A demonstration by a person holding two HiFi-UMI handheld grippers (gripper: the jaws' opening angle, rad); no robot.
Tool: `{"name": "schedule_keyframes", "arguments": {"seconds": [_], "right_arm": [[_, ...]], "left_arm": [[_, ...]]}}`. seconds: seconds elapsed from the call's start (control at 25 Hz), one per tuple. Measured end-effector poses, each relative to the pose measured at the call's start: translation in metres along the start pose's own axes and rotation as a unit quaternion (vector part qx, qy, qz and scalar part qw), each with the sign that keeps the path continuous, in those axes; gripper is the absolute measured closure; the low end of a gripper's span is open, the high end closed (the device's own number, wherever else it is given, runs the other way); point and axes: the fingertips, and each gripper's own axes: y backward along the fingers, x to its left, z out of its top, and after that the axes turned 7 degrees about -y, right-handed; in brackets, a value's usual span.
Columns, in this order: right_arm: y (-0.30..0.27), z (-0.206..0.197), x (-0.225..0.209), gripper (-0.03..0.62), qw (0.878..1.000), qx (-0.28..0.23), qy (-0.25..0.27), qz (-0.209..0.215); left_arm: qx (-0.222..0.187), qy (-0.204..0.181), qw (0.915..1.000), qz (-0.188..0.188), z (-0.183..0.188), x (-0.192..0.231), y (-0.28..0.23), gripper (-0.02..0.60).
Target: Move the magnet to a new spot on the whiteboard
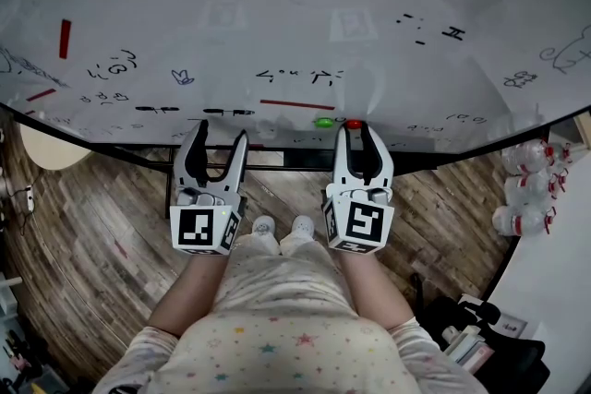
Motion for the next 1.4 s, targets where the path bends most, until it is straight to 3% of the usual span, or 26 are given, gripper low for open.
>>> {"name": "schedule_keyframes", "arguments": {"seconds": [1.4], "right_arm": [[0.017, 0.008, -0.005, 0.474, 1.0, -0.004, -0.01, 0.01]], "left_arm": [[-0.012, 0.001, 0.9997, -0.02, 0.013, -0.02, 0.001, 0.33]]}}
